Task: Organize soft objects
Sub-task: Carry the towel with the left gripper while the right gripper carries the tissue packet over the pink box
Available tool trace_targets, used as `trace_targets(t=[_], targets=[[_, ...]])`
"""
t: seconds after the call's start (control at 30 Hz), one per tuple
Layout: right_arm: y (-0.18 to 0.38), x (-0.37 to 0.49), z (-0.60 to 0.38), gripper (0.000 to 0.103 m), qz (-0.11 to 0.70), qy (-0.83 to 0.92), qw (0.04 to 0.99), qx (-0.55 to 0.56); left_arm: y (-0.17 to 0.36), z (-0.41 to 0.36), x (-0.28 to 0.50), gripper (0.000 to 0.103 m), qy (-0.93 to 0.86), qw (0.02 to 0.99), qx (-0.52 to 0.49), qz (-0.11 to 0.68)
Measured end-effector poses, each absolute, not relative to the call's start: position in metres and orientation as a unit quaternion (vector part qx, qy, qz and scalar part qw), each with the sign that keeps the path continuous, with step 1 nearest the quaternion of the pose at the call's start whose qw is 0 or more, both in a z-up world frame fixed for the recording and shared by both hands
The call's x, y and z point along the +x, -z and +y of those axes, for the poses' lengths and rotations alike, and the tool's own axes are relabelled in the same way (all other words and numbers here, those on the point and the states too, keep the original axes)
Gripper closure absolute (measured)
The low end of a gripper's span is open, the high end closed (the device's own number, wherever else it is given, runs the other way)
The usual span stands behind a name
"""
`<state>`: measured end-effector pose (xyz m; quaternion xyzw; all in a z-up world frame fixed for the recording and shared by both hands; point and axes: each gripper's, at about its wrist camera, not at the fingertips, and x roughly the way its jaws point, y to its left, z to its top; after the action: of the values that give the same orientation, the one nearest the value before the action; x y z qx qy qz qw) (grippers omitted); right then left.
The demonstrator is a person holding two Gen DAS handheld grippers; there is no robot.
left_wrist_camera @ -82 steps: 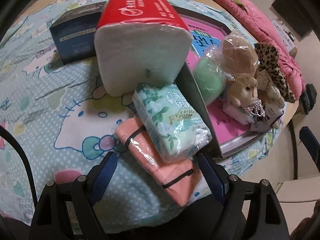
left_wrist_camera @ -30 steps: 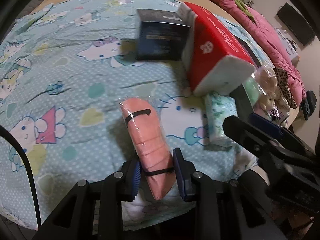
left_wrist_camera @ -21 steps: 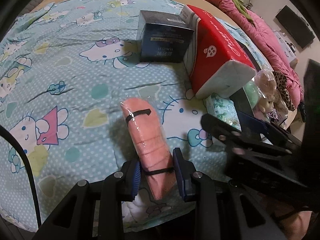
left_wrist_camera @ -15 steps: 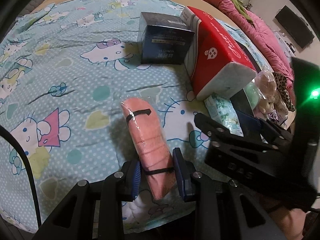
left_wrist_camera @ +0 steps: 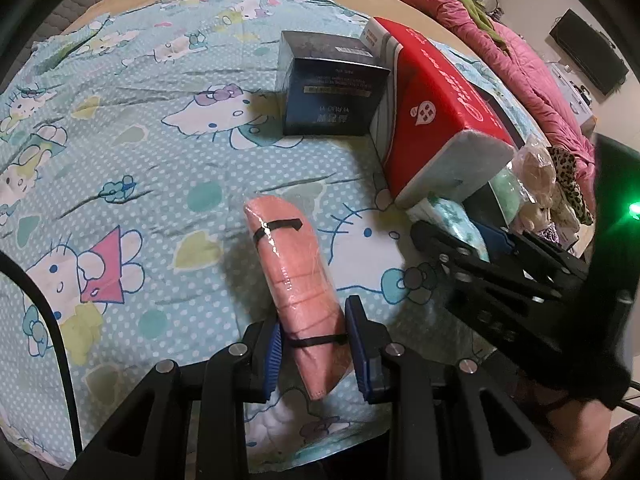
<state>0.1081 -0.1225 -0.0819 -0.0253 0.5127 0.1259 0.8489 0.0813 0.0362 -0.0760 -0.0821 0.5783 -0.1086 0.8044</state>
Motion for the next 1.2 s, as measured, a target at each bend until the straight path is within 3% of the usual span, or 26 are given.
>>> trace_targets(t=[0.43,0.77,1.2], targets=[[0.009,0.073,-0.153,0.057,0.445,-0.197,0.87,0.08,0.029,0.01,0.074,0.073,0.121,0.836,-0.07,0.531],[-0.051,0.059,-0.227,0.057,0.365,-0.144,0.913,0.115,-0.023,-0.05,0.07,0.074,0.164,0.853,-0.045,0.492],[-0.082,0.038,-0.315,0.057,0.304,-0.088,0.934,0.167,-0.028,-0.146,0.076,0.074,0.22,0.845,0.01,0.488]])
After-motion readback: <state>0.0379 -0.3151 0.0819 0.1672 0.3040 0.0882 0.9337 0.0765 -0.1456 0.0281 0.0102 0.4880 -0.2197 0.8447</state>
